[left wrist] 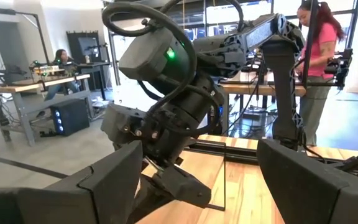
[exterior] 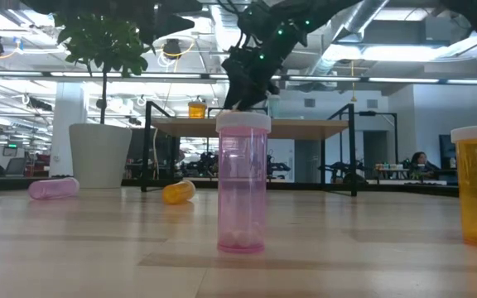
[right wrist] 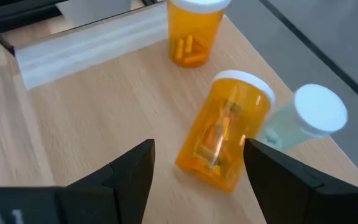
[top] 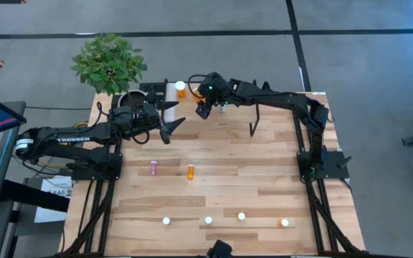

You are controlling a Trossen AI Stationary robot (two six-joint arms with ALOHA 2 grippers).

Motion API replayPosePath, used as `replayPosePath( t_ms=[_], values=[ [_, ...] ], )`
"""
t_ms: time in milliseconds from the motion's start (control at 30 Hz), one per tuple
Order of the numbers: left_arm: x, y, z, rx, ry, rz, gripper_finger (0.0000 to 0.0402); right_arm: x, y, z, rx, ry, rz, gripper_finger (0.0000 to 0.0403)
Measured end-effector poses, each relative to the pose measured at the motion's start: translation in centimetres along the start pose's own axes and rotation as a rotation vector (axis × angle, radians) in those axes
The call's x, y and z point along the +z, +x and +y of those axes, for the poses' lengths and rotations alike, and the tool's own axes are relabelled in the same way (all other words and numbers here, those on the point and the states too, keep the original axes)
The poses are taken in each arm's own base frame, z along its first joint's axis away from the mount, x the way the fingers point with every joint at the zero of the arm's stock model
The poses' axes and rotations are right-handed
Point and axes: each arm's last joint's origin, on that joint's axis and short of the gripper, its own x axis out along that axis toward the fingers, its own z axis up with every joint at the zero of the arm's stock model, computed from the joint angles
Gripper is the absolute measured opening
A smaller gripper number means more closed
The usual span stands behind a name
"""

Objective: Pick and place medicine bottles onto shelf by color
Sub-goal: Adjust the large orange pill bottle on the shelf

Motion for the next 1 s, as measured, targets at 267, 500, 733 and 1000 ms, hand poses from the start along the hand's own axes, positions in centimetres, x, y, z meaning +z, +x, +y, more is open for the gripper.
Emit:
replayPosePath(
  t_ms=[267, 500, 733, 1000],
  values=[
    [0.02, 0.0, 0.0, 0.0, 0.0, -0.002, 0.0306, -0.1, 0.01, -0.23, -0.006, 0.028, 0.012, 0.0271],
    [0.08, -0.01, -0.05, -0.02, -0.005, -0.009, 0.0306, -0.06, 0.02, -0.27, -0.006, 0.05, 0.008, 0.0271],
    [0.09, -0.01, -0.08, -0.028, -0.016, -0.01, 0.0306, -0.11, 0.0, -0.12, -0.004, 0.07, 0.012, 0.0271],
    [0.1, -0.01, -0.13, -0.045, -0.019, -0.012, 0.0306, -0.16, -0.07, 0.46, 0.006, 0.075, 0.013, 0.0271]
  ],
)
